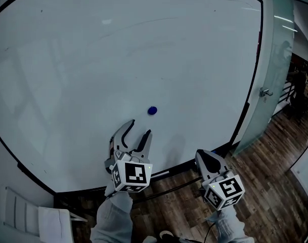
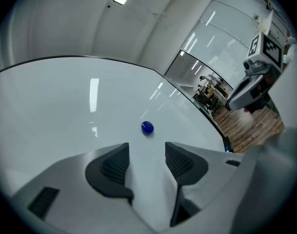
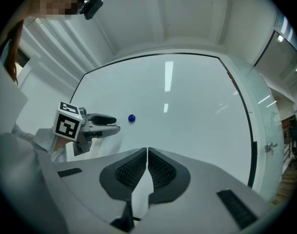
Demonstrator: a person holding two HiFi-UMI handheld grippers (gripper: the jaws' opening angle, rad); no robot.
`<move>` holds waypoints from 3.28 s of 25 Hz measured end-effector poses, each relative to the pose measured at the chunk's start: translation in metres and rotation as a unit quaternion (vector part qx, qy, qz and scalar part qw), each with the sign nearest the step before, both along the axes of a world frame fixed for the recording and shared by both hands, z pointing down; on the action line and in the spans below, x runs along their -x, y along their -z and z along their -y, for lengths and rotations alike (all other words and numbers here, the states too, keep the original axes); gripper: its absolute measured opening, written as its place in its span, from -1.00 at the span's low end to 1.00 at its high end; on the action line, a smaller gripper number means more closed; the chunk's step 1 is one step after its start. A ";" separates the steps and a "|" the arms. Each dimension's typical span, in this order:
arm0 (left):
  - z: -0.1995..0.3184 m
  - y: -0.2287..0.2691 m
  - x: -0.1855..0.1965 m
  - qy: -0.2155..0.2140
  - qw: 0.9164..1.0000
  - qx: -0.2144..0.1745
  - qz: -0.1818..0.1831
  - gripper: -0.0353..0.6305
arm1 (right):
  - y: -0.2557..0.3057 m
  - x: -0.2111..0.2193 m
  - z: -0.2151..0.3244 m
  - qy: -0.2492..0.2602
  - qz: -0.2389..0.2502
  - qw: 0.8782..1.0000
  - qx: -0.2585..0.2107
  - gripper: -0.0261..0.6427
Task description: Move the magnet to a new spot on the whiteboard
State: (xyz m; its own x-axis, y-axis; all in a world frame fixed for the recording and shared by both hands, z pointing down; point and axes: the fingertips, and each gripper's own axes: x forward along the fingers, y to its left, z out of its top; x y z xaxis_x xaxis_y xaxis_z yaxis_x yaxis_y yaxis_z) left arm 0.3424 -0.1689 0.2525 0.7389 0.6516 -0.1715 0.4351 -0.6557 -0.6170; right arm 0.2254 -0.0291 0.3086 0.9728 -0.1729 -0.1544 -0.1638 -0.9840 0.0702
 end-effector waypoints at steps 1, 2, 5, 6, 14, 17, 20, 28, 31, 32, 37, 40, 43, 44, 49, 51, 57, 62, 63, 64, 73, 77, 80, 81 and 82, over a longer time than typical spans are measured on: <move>0.006 -0.003 0.000 0.002 1.000 0.001 0.005 -0.19 | 0.000 -0.002 0.004 0.007 -0.001 1.000 -0.005 -0.83; 0.011 -0.006 0.000 0.005 1.000 0.003 0.011 -0.19 | -0.001 -0.004 0.009 0.013 -0.001 1.000 -0.008 -0.83; 0.029 -0.014 0.001 0.007 0.999 0.015 0.033 -0.19 | -0.007 -0.012 0.021 0.026 0.010 1.000 0.003 -0.83; 0.036 -0.017 0.001 0.007 0.999 0.022 0.041 -0.19 | -0.008 -0.015 0.026 0.030 0.012 0.999 0.003 -0.83; 0.102 -0.038 -0.001 0.040 0.992 0.070 0.094 -0.20 | -0.020 -0.037 0.067 0.074 0.022 0.997 -0.018 -0.83; 0.132 -0.045 0.002 0.061 0.988 0.090 0.107 -0.20 | -0.023 -0.043 0.080 0.090 0.025 0.995 -0.022 -0.83; 0.164 -0.055 0.003 0.086 0.983 0.107 0.119 -0.21 | -0.027 -0.049 0.092 0.101 0.029 0.994 -0.024 -0.83; 0.216 -0.078 0.014 0.099 0.965 0.176 0.166 -0.23 | -0.035 -0.060 0.112 0.111 0.038 0.992 -0.035 -0.83; 0.224 -0.091 0.019 0.099 0.959 0.191 0.182 -0.24 | -0.038 -0.062 0.118 0.112 0.041 0.992 -0.043 -0.83; 0.226 -0.096 0.020 0.097 0.957 0.199 0.189 -0.28 | -0.040 -0.062 0.119 0.113 0.042 0.992 -0.044 -0.83; 0.235 -0.117 0.030 0.085 0.943 0.235 0.217 -0.47 | -0.053 -0.061 0.126 0.117 0.050 0.991 -0.045 -0.83; 0.239 -0.129 0.038 0.079 0.937 0.254 0.227 -0.67 | -0.063 -0.058 0.129 0.121 0.057 0.990 -0.052 -0.83; 0.241 -0.145 0.045 0.077 0.936 0.248 0.236 -0.82 | -0.076 -0.053 0.137 0.125 0.066 0.989 -0.050 -0.83; 0.240 -0.152 0.048 0.076 0.937 0.242 0.240 -0.84 | -0.081 -0.051 0.139 0.126 0.070 0.989 -0.045 -0.83; 0.233 -0.184 0.056 0.068 0.936 0.221 0.267 -0.87 | -0.108 -0.044 0.141 0.131 0.096 0.986 -0.037 -0.83; 0.230 -0.191 0.057 0.066 0.935 0.221 0.271 -0.87 | -0.116 -0.043 0.141 0.134 0.102 0.985 -0.040 -0.83; 0.217 -0.202 0.061 0.056 0.939 0.204 0.270 -0.87 | -0.125 -0.039 0.142 0.131 0.106 0.985 -0.039 -0.83; 0.207 -0.199 0.066 0.044 0.938 0.214 0.269 -0.87 | -0.125 -0.034 0.144 0.130 0.103 0.985 -0.049 -0.83; 0.203 -0.198 0.067 0.040 0.939 0.215 0.267 -0.87 | -0.125 -0.033 0.145 0.131 0.103 0.985 -0.051 -0.83; 0.200 -0.198 0.068 0.036 0.939 0.214 0.266 -0.87 | -0.126 -0.032 0.146 0.134 0.104 0.984 -0.051 -0.83; 0.186 -0.195 0.070 0.017 0.941 0.207 0.268 -0.87 | -0.125 -0.026 0.148 0.139 0.107 0.983 -0.052 -0.83; 0.185 -0.195 0.071 0.014 0.941 0.205 0.270 -0.87 | -0.127 -0.025 0.146 0.134 0.108 0.983 -0.055 -0.83; 0.185 -0.196 0.071 0.013 0.940 0.204 0.272 -0.87 | -0.128 -0.025 0.145 0.132 0.112 0.983 -0.059 -0.83; 0.185 -0.196 0.071 0.014 0.940 0.204 0.271 -0.87 | -0.128 -0.025 0.145 0.132 0.113 0.983 -0.060 -0.83; 0.185 -0.196 0.071 0.015 0.941 0.203 0.271 -0.87 | -0.129 -0.024 0.145 0.132 0.114 0.983 -0.061 -0.83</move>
